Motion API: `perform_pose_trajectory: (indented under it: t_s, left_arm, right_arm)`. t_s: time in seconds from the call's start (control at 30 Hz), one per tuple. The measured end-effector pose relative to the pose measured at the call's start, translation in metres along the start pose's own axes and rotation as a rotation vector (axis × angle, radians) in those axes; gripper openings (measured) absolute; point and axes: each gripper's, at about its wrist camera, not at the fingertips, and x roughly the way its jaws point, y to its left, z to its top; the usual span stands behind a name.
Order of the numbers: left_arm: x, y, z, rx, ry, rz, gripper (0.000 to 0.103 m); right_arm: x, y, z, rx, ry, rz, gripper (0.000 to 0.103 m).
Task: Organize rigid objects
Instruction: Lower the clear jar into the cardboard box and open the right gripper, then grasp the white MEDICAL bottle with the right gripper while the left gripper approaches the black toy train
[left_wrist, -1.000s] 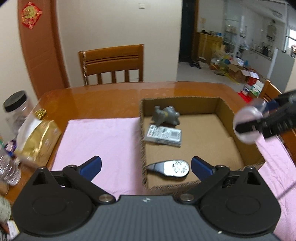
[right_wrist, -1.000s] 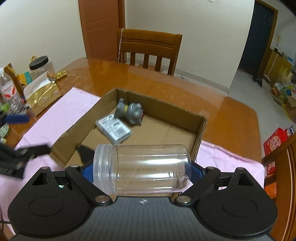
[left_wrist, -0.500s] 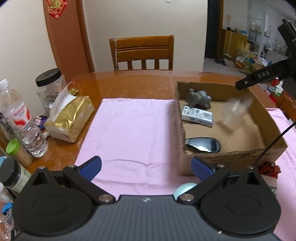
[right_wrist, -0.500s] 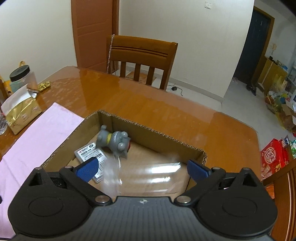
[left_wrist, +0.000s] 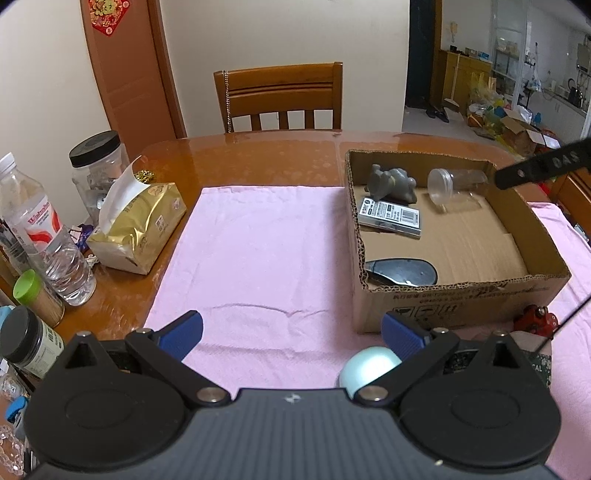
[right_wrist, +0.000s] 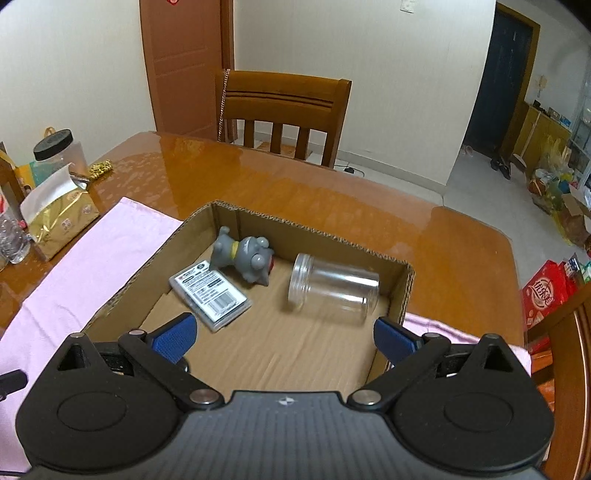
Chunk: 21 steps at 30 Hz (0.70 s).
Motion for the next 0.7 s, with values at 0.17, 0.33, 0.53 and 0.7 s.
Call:
perform_pose_trajectory:
  t_s: [0.17, 0.33, 0.53, 0.7]
  left_arm:
    - [-0.003, 0.0, -0.005, 0.006, 0.007, -0.007, 0.102]
    - [-0.007, 0.002, -0.009, 0.008, 0.007, -0.014, 0.102]
    - [-0.008, 0.004, -0.016, 0.004, 0.022, -0.022, 0.102]
    - [-0.008, 0.006, -0.02, 0.002, 0.037, -0.023, 0.102]
  right_arm:
    - [-0.015, 0.008, -0.023, 0.006, 0.009, -0.008, 0.103]
    - [-0.025, 0.016, -0.054, 0.019, 0.036, -0.05, 0.103]
    - [-0.038, 0.041, -0.093, -0.057, 0.054, 0.152, 0.103]
    - [-0.025, 0.066, -0.112, -0.141, 0.116, 0.273, 0.103]
